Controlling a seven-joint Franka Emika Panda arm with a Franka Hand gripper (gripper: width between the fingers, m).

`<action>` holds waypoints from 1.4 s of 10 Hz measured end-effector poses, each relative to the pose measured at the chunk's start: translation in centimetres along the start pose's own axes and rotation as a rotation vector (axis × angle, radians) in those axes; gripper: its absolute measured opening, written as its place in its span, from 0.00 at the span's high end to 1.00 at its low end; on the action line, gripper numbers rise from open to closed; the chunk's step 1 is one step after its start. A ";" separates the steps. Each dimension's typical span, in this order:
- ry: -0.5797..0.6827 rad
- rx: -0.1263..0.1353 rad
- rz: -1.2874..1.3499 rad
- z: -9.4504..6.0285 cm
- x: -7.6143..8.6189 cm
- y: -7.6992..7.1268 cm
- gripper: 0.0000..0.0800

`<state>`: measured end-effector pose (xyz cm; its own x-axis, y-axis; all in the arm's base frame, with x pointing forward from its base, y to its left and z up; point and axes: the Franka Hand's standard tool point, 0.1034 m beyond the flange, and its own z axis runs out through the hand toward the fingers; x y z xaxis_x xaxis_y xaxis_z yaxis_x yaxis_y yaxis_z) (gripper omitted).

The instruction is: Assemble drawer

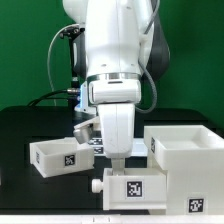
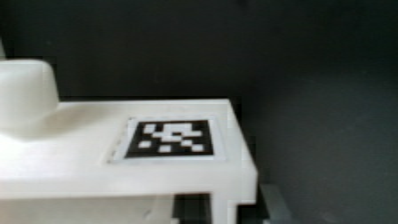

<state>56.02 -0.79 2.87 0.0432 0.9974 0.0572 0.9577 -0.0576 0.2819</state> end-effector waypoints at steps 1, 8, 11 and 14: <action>0.000 0.001 0.000 0.0 0.0 0.0 0.95; -0.087 0.313 0.001 -0.1 -1.3 -0.5 0.95; -0.082 0.308 -0.013 -0.1 -1.2 -0.5 0.95; -0.072 0.286 -0.020 0.0 -0.9 -0.9 0.95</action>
Offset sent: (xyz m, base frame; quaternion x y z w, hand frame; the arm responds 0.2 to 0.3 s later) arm 0.0024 -0.0053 0.0014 0.1370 -0.0317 -0.0092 0.9900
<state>55.11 -1.62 2.58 0.0338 0.9993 -0.0162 0.9994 -0.0338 0.0006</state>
